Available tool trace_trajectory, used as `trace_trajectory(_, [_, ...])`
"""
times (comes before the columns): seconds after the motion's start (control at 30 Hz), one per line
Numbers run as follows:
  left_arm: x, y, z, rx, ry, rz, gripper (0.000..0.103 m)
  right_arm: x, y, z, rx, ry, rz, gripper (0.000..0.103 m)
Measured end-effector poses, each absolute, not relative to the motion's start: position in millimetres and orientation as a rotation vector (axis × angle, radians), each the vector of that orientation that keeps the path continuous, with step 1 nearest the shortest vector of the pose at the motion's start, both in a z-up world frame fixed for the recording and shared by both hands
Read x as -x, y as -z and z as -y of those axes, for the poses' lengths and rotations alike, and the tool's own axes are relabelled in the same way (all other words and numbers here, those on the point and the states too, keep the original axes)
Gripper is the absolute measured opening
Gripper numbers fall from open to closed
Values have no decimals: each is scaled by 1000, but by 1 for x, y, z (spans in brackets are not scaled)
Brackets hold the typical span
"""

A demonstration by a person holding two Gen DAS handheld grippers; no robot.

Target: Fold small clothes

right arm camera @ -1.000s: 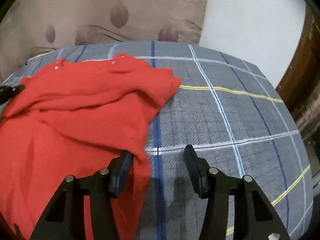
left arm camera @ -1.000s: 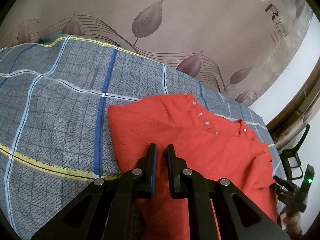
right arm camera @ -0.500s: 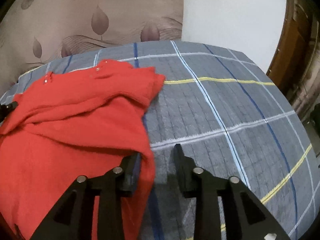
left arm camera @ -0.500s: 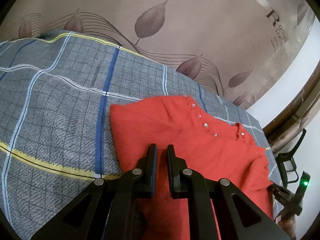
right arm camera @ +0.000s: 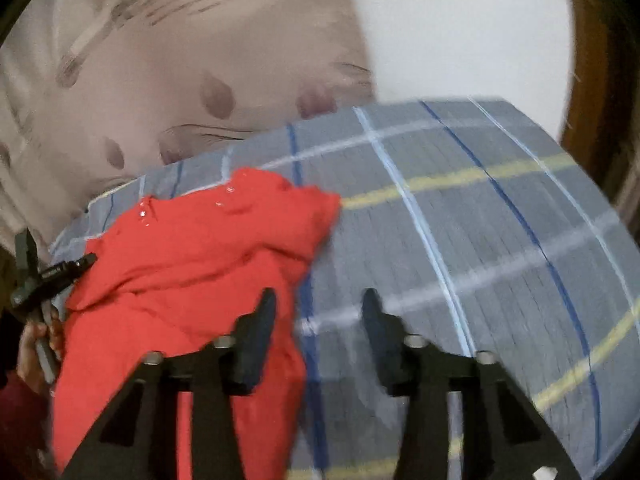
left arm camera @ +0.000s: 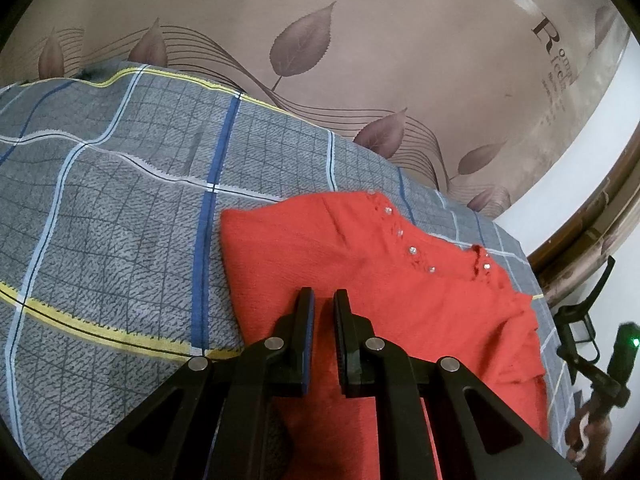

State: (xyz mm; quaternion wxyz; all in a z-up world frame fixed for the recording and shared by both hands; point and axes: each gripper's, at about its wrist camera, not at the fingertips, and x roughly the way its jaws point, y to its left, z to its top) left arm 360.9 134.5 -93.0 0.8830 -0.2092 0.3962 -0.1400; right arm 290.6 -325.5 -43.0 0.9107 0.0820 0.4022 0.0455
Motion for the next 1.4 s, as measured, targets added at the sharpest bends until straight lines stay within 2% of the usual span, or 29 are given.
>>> trace_trajectory(0.17, [-361, 93, -135, 437, 292, -825, 11, -330, 73, 280, 40, -157, -882, 12])
trace_trajectory(0.3, [-362, 94, -136, 446, 298, -825, 11, -334, 82, 299, -20, -110, -910, 26])
trace_trajectory(0.43, [-362, 95, -136, 446, 298, -825, 11, -328, 83, 324, -143, -113, -926, 27])
trace_trajectory(0.47, [-361, 94, -136, 444, 295, -823, 11, -324, 82, 331, -186, -115, -930, 31])
trace_trajectory(0.53, [-353, 87, -130, 388, 256, -817, 11, -312, 76, 350, -336, -158, -920, 32])
trace_trajectory(0.6, [-333, 74, -123, 334, 250, -811, 20, -286, 65, 368, -430, -188, -877, 34])
trace_trajectory(0.63, [-317, 68, -120, 333, 280, -803, 30, -270, 59, 372, -436, -199, -856, 35])
trace_trajectory(0.67, [-300, 64, -116, 337, 318, -801, 48, -250, 53, 374, -429, -230, -849, 41])
trace_trajectory(0.7, [-282, 61, -113, 336, 348, -811, 58, -231, 51, 374, -422, -270, -858, 52])
trace_trajectory(0.73, [-264, 60, -110, 331, 366, -823, 66, -216, 50, 372, -419, -301, -869, 56])
trace_trajectory(0.87, [-192, 55, -106, 314, 442, -862, 66, -143, 55, 360, -406, -416, -910, 58])
trace_trajectory(1.03, [-124, 53, -122, 443, 482, -874, 68, -82, 75, 344, -438, -493, -960, 58])
trace_trajectory(1.17, [-85, 65, -126, 489, 501, -957, 68, -53, 88, 331, -425, -509, -996, 58])
trace_trajectory(1.4, [-35, 81, -128, 539, 545, -972, 68, -34, 104, 325, -526, -611, -976, 62])
